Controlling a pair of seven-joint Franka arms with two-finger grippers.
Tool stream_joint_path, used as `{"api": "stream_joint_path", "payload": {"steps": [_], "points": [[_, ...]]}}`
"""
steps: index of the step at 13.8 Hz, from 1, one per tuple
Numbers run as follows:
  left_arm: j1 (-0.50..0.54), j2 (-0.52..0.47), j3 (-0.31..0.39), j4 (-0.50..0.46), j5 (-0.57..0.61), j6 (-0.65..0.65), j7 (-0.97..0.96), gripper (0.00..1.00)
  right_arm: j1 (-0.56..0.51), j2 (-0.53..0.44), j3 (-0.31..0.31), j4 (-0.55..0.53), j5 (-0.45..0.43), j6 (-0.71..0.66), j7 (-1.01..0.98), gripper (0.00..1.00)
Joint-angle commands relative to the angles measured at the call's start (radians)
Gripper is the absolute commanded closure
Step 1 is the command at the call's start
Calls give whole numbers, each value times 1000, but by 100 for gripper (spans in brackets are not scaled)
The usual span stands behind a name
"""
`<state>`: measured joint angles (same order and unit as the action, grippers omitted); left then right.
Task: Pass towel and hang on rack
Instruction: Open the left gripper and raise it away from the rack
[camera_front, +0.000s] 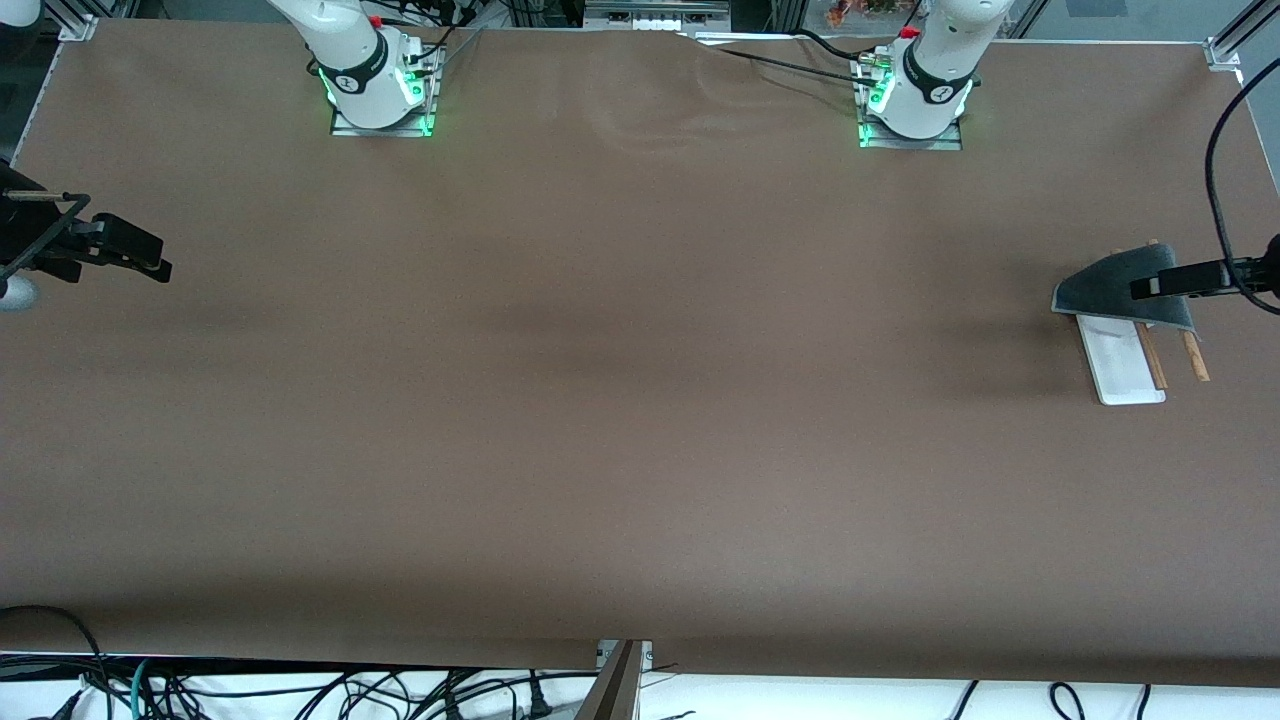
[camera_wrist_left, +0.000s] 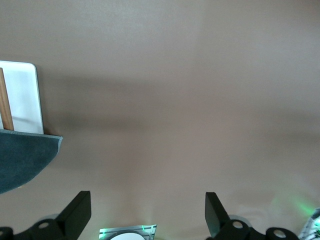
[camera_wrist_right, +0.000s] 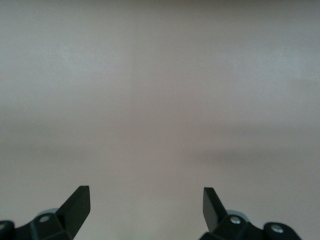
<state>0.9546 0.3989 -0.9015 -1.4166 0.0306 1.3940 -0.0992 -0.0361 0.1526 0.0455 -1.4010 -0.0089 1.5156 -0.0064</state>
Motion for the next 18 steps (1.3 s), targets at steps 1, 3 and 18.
{"api": "stream_joint_path", "payload": {"steps": [1, 3, 18], "points": [[-26, -25, 1, -15, 34, -4, -31, 0, -4, -5, 5, -1, 3, 5, -12, 0], [-59, -26, 1, -8, 34, -9, -36, 0, -4, -4, 5, -1, 3, 5, -12, 0], [-722, -353, 659, -131, 20, 8, -17, 0, -2, -4, 7, -1, 3, 12, -14, 0]]}}
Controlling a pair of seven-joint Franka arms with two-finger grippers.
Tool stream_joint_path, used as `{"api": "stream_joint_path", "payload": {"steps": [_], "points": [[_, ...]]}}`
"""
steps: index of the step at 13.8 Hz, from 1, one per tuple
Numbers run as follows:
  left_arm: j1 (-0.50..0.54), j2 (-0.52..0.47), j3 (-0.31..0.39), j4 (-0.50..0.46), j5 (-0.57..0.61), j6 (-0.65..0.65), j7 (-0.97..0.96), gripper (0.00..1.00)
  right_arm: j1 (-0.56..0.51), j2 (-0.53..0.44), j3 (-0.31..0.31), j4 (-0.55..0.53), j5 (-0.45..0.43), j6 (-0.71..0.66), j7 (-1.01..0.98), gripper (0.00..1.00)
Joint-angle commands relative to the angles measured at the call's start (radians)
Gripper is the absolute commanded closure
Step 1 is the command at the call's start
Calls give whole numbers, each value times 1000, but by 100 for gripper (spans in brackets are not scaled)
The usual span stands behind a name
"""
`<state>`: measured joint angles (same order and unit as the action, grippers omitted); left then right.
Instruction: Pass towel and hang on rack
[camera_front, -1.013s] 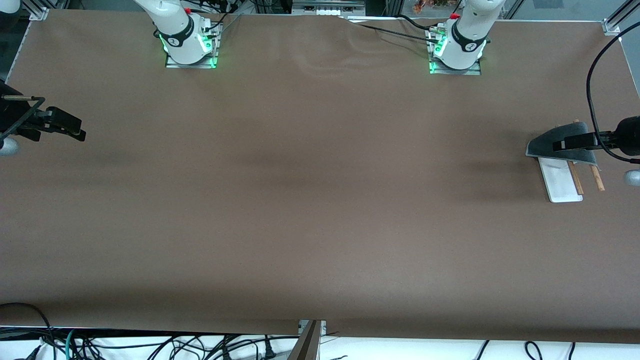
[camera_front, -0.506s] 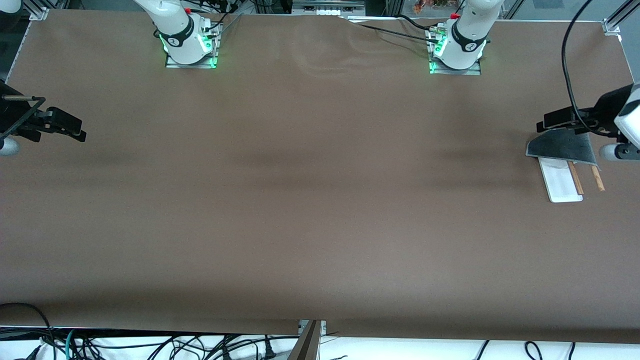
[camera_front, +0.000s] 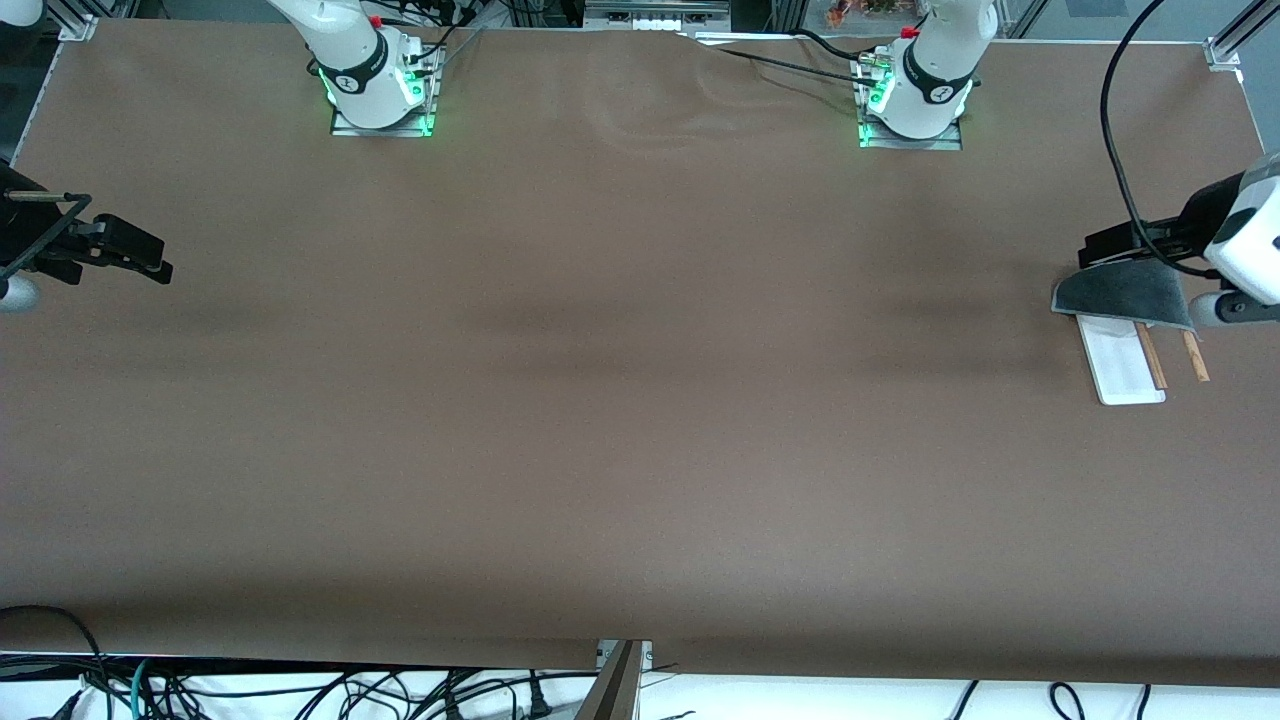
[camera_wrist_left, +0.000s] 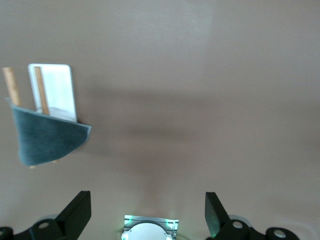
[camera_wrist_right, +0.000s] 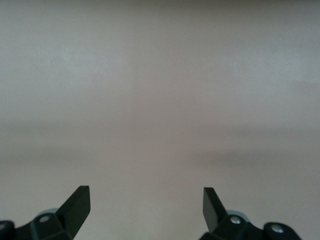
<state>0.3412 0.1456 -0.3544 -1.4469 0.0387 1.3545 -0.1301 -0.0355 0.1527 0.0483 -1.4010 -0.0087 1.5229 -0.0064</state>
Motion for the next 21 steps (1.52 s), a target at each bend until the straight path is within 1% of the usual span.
{"api": "stream_joint_path", "payload": {"steps": [1, 3, 5, 7, 10, 13, 15, 21], "points": [[-144, -128, 150, -140, 9, 79, 14, 0, -3, -5, 4, -1, 3, 5, -12, 0], [-163, -191, 163, -226, -9, 133, 9, 0, -3, -4, 4, -1, 3, 5, -12, 0], [-165, -222, 183, -280, -45, 167, 3, 0, -3, -4, 4, -1, 3, 5, -12, 0], [-166, -215, 202, -280, -62, 173, 1, 0, -3, -4, 4, 0, 3, 5, -12, 0], [-279, -207, 297, -277, -69, 175, -14, 0, -3, -4, 4, 0, 3, 5, -12, 0], [-327, -202, 313, -273, -68, 173, -43, 0, -3, -4, 4, 0, 4, 5, -12, 0], [-323, -184, 305, -244, -68, 164, -46, 0, -3, -4, 4, 0, 3, 6, -12, 0], [-315, -179, 305, -240, -66, 153, -43, 0, -4, -4, 4, -1, 1, 6, -13, 0]]}}
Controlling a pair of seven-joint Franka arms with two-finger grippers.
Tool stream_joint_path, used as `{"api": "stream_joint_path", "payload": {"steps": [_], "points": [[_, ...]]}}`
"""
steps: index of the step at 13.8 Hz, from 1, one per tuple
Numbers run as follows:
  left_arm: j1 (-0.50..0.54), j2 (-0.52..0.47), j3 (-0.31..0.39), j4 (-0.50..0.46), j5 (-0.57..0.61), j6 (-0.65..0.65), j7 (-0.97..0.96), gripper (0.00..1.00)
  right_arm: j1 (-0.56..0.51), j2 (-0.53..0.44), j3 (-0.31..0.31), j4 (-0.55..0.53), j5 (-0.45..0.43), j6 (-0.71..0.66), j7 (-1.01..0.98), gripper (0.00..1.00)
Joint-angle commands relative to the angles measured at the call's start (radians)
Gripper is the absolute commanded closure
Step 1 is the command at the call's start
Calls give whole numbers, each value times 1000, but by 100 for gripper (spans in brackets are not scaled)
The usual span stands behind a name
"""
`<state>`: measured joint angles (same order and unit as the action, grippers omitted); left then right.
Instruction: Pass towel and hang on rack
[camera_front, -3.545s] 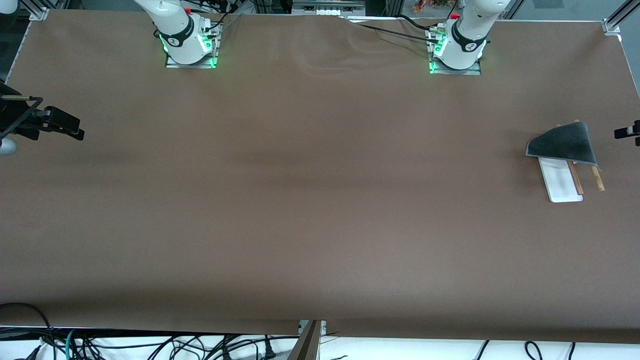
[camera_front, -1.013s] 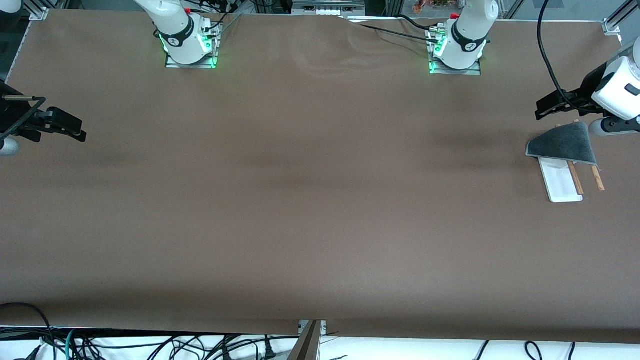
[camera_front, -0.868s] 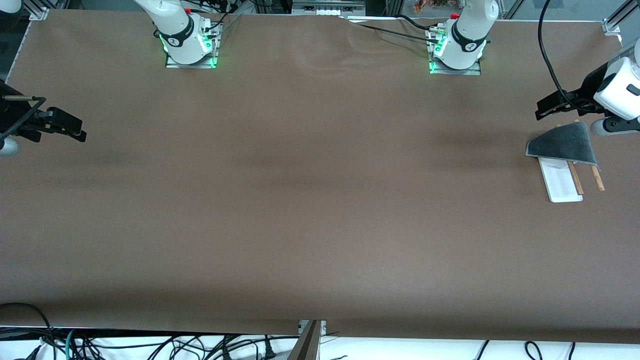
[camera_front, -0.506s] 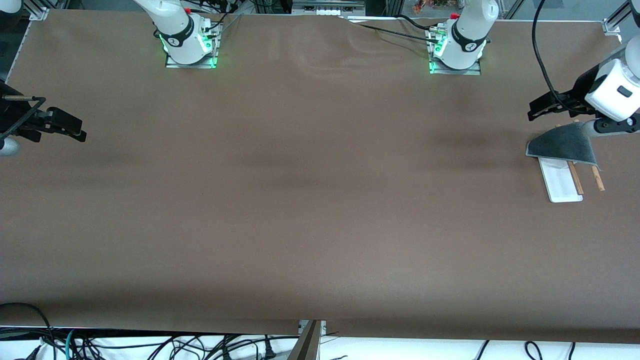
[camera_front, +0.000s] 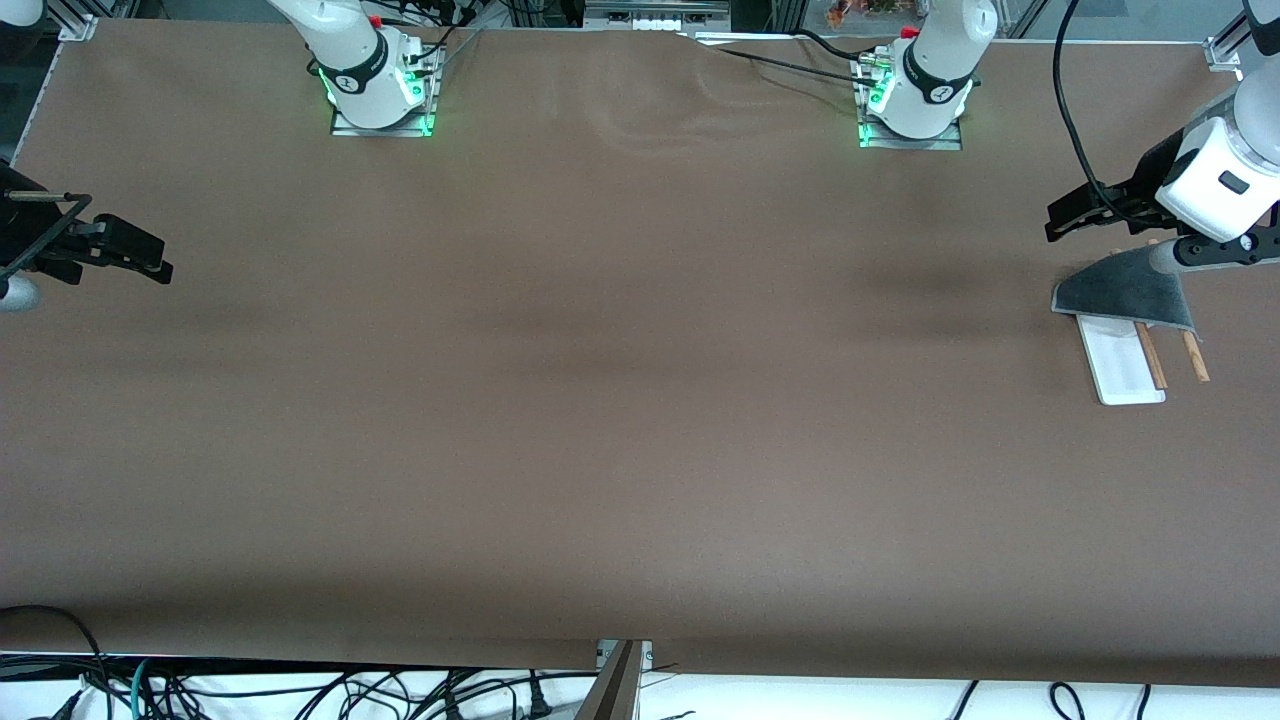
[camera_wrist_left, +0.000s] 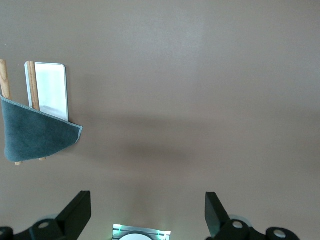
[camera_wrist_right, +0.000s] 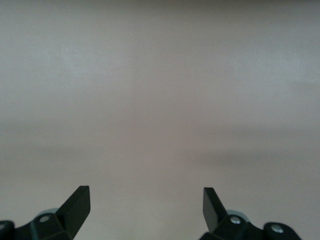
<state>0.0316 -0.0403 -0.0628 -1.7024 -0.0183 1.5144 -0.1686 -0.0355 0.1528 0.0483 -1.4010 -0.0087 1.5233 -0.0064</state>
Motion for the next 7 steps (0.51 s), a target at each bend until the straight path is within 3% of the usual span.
{"api": "stream_joint_path", "payload": {"steps": [1, 7], "points": [[-4, 7, 15, 15, -8, -6, -2, 0, -4, -4, 4, 0, 1, 6, -13, 0], [-2, 7, 17, 15, -8, -16, -5, 0, -4, -4, 4, 0, 1, 14, -13, 0]]}}
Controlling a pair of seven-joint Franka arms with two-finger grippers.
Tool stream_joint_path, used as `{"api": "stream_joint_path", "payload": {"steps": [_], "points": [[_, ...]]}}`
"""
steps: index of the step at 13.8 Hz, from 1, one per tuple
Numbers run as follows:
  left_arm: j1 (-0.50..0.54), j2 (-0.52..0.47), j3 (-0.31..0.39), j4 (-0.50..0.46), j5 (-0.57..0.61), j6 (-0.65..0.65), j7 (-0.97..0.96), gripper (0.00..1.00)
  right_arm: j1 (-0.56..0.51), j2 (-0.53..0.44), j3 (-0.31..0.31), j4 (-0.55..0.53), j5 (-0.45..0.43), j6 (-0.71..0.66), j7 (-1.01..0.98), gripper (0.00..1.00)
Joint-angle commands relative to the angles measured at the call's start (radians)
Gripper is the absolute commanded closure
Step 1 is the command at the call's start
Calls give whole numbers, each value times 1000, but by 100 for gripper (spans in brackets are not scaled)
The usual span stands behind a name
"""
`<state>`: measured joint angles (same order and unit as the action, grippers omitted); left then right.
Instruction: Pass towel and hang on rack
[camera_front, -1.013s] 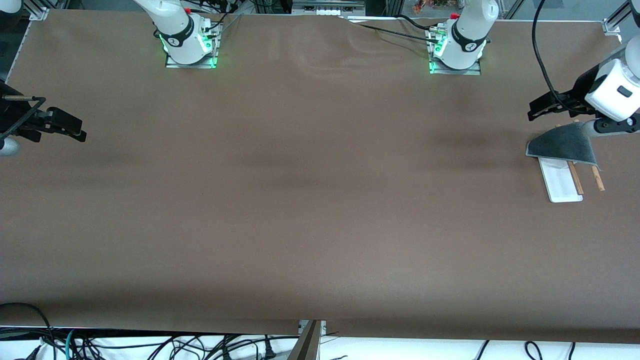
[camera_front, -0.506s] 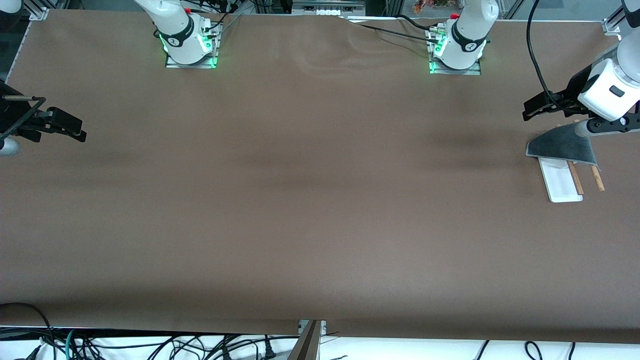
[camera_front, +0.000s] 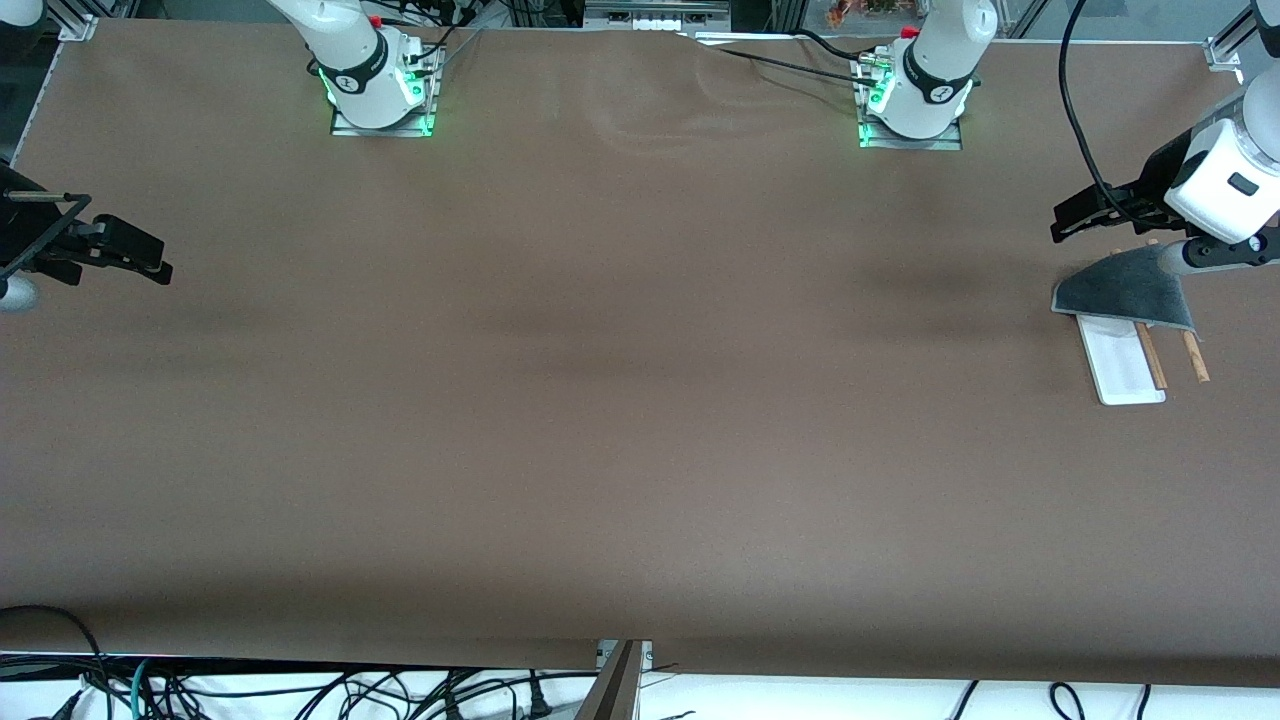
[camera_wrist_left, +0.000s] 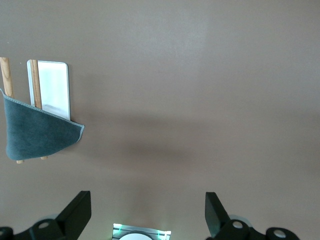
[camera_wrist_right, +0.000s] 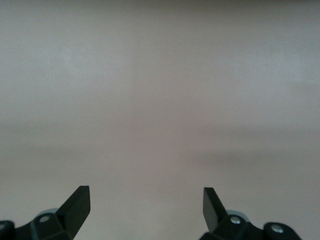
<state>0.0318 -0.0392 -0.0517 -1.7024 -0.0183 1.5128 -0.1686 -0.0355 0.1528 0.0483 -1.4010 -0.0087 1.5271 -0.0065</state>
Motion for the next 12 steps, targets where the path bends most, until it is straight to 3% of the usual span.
{"api": "stream_joint_path", "payload": {"steps": [1, 12], "points": [[-3, 5, 6, 13, -8, -16, -6, 0, -3, -4, 4, -1, 1, 13, -13, 0], [-1, 4, 9, 13, -8, -25, -8, 0, -6, -4, 2, -1, 3, 12, -13, 0]]}}
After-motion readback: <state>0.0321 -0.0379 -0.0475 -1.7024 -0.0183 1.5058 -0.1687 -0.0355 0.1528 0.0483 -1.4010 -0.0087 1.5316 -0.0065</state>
